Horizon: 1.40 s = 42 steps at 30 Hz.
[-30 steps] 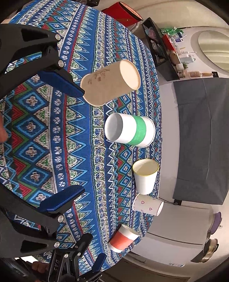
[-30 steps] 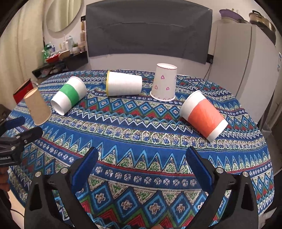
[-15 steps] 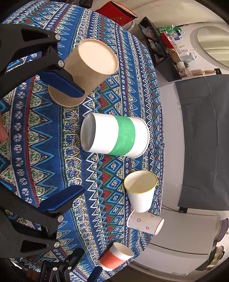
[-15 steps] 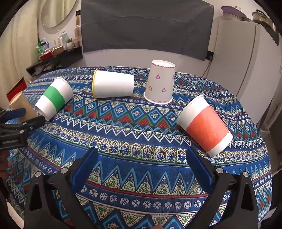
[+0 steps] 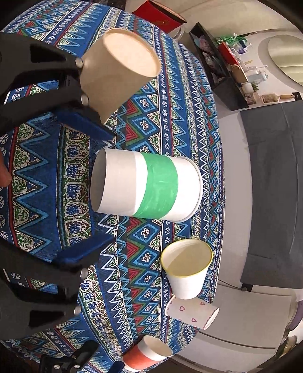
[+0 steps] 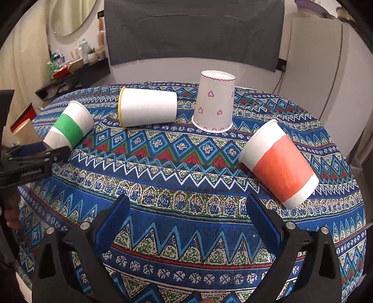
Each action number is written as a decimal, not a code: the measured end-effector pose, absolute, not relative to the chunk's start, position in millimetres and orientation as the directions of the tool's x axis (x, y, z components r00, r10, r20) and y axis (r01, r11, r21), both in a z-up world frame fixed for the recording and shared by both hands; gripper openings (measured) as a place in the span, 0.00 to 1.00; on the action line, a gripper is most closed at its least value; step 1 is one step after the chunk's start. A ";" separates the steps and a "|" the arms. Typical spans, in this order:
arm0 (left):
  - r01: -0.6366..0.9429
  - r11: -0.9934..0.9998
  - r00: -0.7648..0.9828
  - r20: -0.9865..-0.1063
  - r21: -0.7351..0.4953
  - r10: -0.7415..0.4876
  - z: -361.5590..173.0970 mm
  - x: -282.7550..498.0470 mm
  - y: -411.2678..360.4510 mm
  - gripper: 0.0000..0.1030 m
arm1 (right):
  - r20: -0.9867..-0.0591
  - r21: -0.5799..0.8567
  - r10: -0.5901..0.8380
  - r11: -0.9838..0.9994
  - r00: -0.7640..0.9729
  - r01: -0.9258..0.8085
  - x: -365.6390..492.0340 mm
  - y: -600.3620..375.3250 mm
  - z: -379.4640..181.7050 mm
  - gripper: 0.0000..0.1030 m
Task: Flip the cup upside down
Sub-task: 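Close the left gripper around the green-banded cup's body, then lift the green-banded cup with the left gripper toward the right gripper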
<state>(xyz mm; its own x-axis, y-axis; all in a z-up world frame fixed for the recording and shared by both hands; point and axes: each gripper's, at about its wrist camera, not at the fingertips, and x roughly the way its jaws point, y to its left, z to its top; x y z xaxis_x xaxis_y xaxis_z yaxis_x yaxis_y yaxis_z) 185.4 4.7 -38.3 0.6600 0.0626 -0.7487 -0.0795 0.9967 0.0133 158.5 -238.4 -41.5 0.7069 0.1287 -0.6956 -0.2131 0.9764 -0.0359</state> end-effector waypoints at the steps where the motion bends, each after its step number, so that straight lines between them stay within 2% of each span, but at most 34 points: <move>1: -0.087 0.996 0.653 -0.756 0.001 0.058 -39.6 187.1 7.1 0.58 | -0.696 -0.035 0.132 0.976 0.706 -0.216 157.6 -238.1 -41.9 0.93; 2: -0.093 0.996 0.649 -0.759 -0.004 0.058 -40.4 187.6 8.6 0.55 | -0.696 -0.037 0.132 0.975 0.706 -0.219 156.4 -237.4 -42.3 0.93; 4: -0.092 0.995 0.654 -0.755 -0.025 0.041 -39.7 185.8 11.6 0.55 | -0.697 -0.043 0.130 0.974 0.705 -0.222 154.9 -236.1 -42.8 0.93; 15: -0.055 0.998 0.664 -0.748 -0.023 0.019 -29.5 154.7 4.7 0.55 | -0.692 -0.042 0.130 0.975 0.710 -0.219 135.8 -237.3 -35.5 0.93; 27: -0.023 0.999 0.687 -0.726 -0.022 0.000 -13.7 88.7 -3.4 0.55 | -0.657 -0.037 0.160 0.969 0.737 -0.244 75.9 -234.5 -17.7 0.93; 42: 0.039 0.999 0.684 -0.729 -0.002 -0.028 -24.6 31.6 -24.2 0.55 | -0.633 -0.043 0.170 0.966 0.755 -0.253 26.9 -237.0 -15.3 0.93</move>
